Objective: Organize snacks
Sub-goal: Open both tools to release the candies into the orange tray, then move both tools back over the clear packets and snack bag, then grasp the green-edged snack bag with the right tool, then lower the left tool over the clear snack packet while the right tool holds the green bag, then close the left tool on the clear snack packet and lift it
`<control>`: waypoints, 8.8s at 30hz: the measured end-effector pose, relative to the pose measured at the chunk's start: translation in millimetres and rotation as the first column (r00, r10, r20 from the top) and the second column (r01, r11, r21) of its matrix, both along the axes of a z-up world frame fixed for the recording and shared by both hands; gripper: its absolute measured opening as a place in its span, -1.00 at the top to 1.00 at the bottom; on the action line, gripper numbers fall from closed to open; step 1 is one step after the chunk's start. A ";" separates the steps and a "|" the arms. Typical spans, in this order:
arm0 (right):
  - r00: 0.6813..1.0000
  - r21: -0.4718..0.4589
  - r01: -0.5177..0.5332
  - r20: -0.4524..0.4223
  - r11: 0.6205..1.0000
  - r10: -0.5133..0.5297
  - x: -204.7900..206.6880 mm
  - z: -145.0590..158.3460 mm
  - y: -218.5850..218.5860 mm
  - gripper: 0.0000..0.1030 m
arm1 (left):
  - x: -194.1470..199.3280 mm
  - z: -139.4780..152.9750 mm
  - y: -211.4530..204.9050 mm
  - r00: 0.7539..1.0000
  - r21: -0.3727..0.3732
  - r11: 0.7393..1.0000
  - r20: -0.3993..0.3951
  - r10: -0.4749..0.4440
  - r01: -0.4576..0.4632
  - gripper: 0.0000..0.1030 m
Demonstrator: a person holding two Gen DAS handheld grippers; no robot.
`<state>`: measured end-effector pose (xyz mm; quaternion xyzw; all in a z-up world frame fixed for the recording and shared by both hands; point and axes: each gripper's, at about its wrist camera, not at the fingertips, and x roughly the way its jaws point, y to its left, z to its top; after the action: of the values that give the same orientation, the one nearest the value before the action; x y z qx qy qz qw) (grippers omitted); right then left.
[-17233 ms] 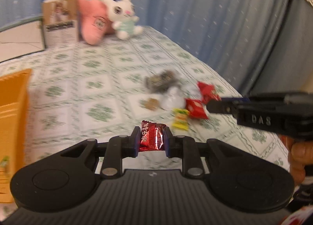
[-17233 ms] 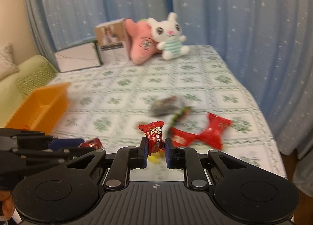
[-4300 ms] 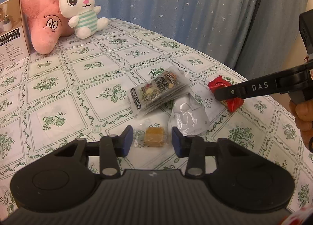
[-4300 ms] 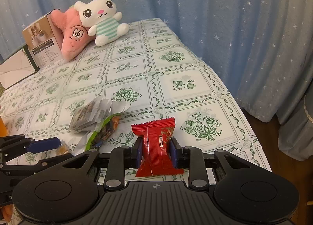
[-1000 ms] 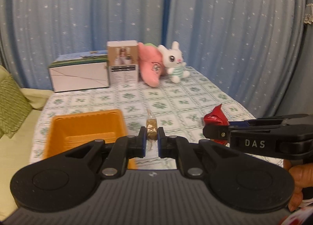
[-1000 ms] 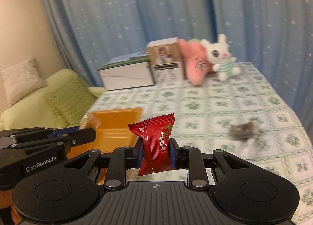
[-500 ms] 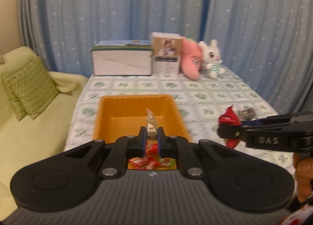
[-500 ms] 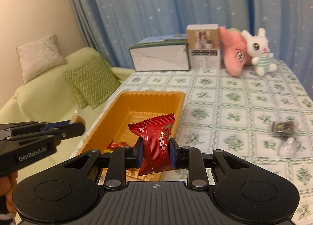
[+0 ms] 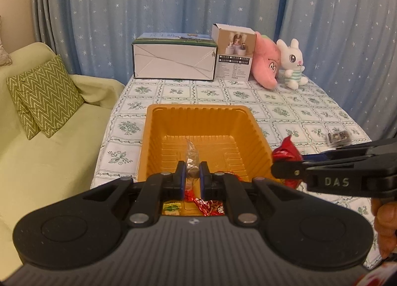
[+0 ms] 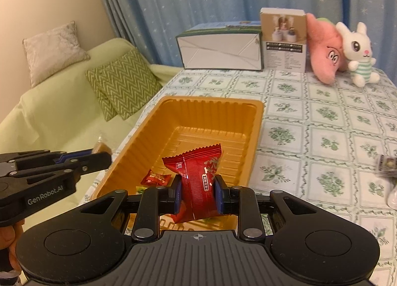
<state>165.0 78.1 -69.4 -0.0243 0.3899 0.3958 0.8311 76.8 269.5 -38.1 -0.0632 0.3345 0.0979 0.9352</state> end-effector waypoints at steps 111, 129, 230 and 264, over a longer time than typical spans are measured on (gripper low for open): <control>0.847 0.039 0.531 -0.025 0.846 -0.530 74.3 -29.1 -298.1 -0.23 | 125.3 -30.6 -234.3 0.930 0.020 0.930 0.006 -0.366 0.366 -0.76; 0.860 -0.004 0.507 -0.062 0.862 -0.507 137.9 -69.3 -282.5 -0.22 | 192.3 -87.1 -227.9 0.918 0.019 0.919 -0.061 -0.391 0.393 -0.76; 0.897 -0.207 0.439 0.049 0.874 -0.439 188.8 -98.9 -265.2 0.49 | 216.0 -139.4 -242.8 0.888 0.048 0.893 -0.144 -0.437 0.447 -0.66; 0.880 -0.078 0.474 0.013 0.877 -0.475 176.2 -75.8 -261.5 0.49 | 193.7 -116.4 -241.1 0.911 -0.007 0.917 -0.110 -0.397 0.399 -0.58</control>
<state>341.2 -183.4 -145.2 0.0403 0.4019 0.1644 0.8999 270.5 28.4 -154.5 0.0189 0.3903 -0.0885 0.9162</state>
